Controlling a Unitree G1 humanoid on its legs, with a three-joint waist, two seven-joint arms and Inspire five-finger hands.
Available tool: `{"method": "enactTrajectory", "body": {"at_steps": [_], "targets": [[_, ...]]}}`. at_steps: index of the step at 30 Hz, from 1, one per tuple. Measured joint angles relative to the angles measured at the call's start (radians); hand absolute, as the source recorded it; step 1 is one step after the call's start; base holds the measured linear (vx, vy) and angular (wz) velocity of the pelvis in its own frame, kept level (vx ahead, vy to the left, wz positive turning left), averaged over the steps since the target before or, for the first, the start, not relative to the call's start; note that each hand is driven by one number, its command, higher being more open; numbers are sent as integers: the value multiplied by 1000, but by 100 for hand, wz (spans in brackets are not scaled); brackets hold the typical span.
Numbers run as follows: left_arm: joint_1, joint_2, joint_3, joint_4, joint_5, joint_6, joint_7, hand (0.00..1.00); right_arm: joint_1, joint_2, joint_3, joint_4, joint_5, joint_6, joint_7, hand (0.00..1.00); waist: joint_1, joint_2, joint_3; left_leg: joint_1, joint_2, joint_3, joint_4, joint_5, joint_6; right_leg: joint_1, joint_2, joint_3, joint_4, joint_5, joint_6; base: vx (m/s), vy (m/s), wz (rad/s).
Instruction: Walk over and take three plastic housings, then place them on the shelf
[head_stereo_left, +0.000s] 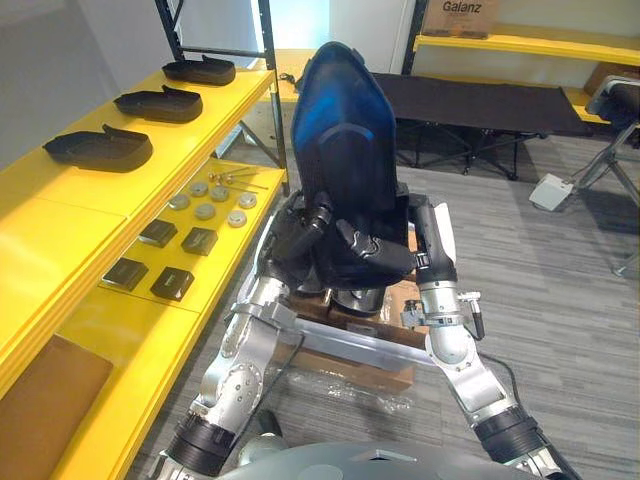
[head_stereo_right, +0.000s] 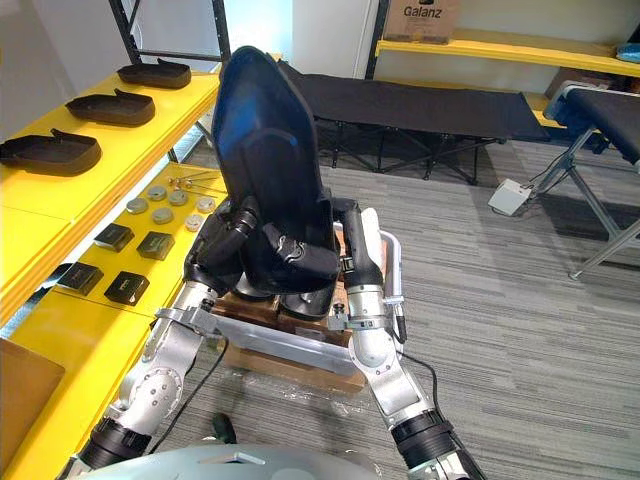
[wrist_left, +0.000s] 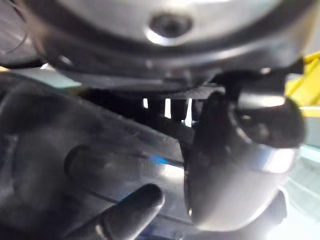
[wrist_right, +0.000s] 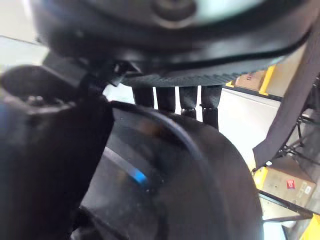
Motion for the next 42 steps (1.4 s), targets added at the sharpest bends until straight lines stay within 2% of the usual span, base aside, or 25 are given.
{"method": "enactTrajectory", "body": {"at_steps": [4, 6, 11, 14, 17, 21, 25, 30, 35, 38, 42], "targets": [[10, -11, 11, -2, 173, -38, 71, 0, 30, 5, 24, -2, 52, 1, 68, 100, -1, 9, -6, 0, 1, -1, 0, 0, 0, 0, 1, 1, 0, 0, 0, 0, 0, 0], [36, -29, 12, -9, 326, -85, 147, 0, 47, 19, 27, -2, 100, 5, 106, 100, -1, 11, -8, 0, 1, -3, 0, -1, -1, 0, 1, 1, 0, 0, 0, 0, 0, 0], [51, -34, 20, -36, 662, -114, 326, 0, 80, 68, 4, -2, 251, 34, 213, 100, -1, 11, -8, -1, 1, -9, 0, -1, -1, 1, 2, 0, 0, -1, 0, 0, 0, 0], [84, -39, 29, -75, 754, -132, 382, 0, 121, 81, -21, -3, 322, 42, 259, 100, -1, 11, -8, -2, 1, -8, 0, -1, -1, 0, 2, -1, -2, -2, -1, 0, 0, 0], [110, -42, 42, -81, 798, -154, 429, 0, 158, 89, -56, -3, 346, 43, 263, 100, -4, 11, -8, -2, 2, -6, 0, -2, -1, -1, 2, 1, -3, -3, -1, 0, 0, -1], [143, -42, 51, -80, 796, -157, 474, 0, 198, 108, -123, -3, 377, 39, 261, 100, -5, 12, -8, -1, 5, 9, 0, -4, -4, -11, 3, 15, -3, -3, -2, 0, 0, -9], [180, -44, 75, -73, 788, -159, 475, 0, 238, 130, -169, -5, 468, 18, 266, 100, -8, 11, -8, 0, 6, 21, 0, -7, -8, -21, 4, 32, -5, -2, -2, 11, -1, -11], [261, -54, 188, -74, 668, -183, 441, 0, 286, 157, -274, -6, 552, -5, 299, 100, -28, 12, -8, 0, 7, 22, 0, -13, -15, -19, 8, 36, -15, -2, -2, 18, -9, -3], [332, -73, 320, -107, 608, -183, 445, 0, 295, 155, -341, -6, 598, -7, 310, 100, -20, 15, -6, -6, 7, 6, 0, -15, -18, -11, 10, 20, -16, -9, -6, 29, -17, 8], [375, -98, 397, -147, 585, -183, 447, 0, 292, 151, -341, -6, 600, -7, 316, 100, 4, 18, -6, -20, 6, -33, 0, -13, -19, 4, 15, -18, -14, -24, -3, 14, -34, 36], [433, -139, 476, -207, 565, -184, 453, 0, 238, 147, -286, -6, 599, -1, 336, 100, 57, 27, 1, -43, 0, -103, 1, -4, -20, 35, 23, -90, -8, -41, -2, 4, -35, 47]]}}
